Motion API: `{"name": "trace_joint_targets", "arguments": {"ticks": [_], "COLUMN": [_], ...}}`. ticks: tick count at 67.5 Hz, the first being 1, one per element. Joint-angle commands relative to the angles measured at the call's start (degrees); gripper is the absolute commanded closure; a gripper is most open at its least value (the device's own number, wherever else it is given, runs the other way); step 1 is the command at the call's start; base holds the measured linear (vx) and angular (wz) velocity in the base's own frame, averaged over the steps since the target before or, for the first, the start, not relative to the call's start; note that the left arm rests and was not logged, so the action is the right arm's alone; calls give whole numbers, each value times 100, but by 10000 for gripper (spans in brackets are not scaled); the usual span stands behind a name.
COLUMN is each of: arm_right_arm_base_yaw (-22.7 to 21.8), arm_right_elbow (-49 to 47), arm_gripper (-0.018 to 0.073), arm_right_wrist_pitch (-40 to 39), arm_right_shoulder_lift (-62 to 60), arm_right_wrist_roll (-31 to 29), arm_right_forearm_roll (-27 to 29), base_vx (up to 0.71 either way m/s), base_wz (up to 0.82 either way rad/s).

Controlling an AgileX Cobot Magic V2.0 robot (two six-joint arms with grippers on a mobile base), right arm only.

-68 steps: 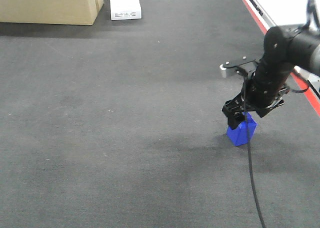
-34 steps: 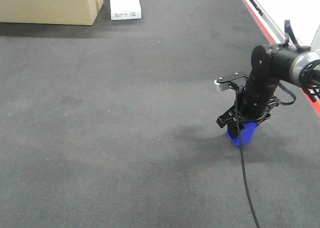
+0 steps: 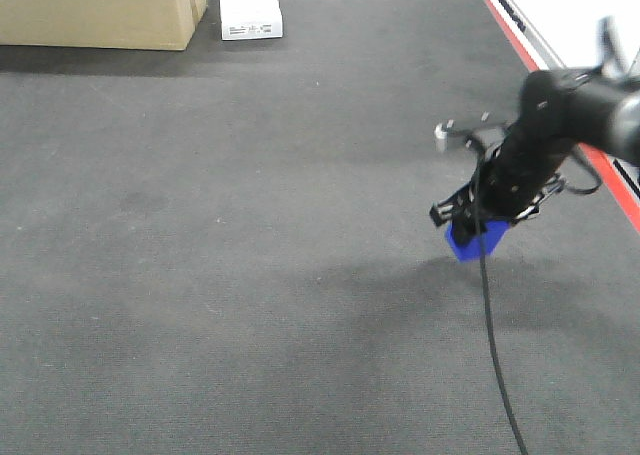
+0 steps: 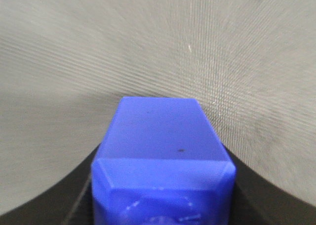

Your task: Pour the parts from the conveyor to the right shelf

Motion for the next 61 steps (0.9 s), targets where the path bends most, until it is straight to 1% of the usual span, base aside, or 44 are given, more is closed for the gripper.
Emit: {"name": "trace_joint_targets", "arguments": {"ticks": [1, 5, 15, 30, 45, 53, 61], "arm_right_arm_base_yaw": [-17, -17, -17, -17, -17, -17, -17], "arm_right_elbow": [485, 1016, 2260, 3795, 5079, 5721, 6310], "arm_gripper": [566, 566, 566, 566, 566, 566, 565], "arm_right_wrist_pitch": [-642, -1035, -2057, -3158, -3801, -4129, -4264], "arm_right_shoulder_lift": [-992, -1381, -2687, -4770, -6798, -7848, -8973], "arm_right_wrist_roll": [16, 31, 31, 56, 333, 338, 338], "arm_right_forearm_roll": [10, 10, 213, 250, 202, 137, 137], "base_vx": [0, 0, 0, 0, 0, 0, 0], "base_wz": [0, 0, 0, 0, 0, 0, 0]}}
